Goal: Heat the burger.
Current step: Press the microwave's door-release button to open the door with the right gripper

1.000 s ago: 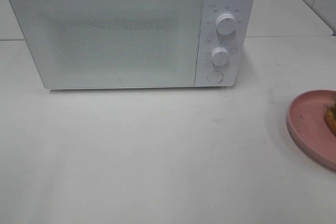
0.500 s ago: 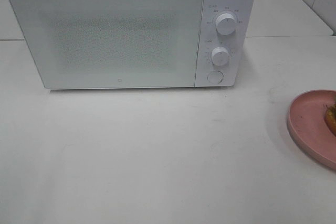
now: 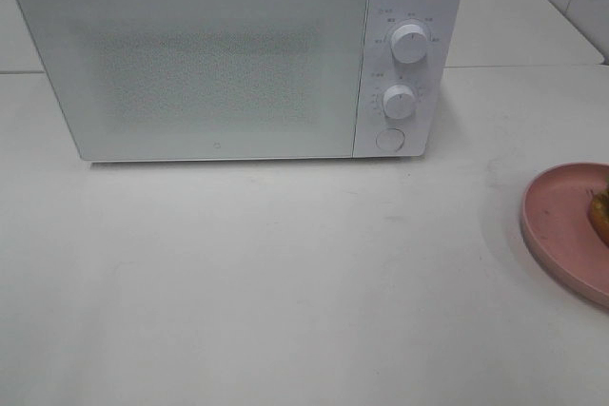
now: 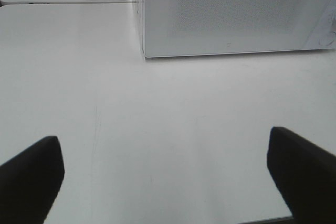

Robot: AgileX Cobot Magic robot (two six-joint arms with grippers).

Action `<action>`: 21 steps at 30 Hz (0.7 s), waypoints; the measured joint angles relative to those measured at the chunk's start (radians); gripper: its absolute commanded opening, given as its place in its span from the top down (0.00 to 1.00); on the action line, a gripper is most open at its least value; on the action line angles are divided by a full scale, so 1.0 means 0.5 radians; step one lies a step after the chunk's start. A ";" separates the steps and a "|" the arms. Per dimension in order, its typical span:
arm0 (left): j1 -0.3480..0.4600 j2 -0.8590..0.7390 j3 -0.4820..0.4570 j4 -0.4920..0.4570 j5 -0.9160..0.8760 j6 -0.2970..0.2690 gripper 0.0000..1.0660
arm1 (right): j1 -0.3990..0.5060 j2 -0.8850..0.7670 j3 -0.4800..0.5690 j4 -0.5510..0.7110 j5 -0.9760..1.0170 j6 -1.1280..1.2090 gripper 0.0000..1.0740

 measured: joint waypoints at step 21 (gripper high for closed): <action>0.000 0.000 0.000 0.000 0.000 0.000 0.03 | 0.000 0.496 0.000 0.000 -0.462 0.000 0.29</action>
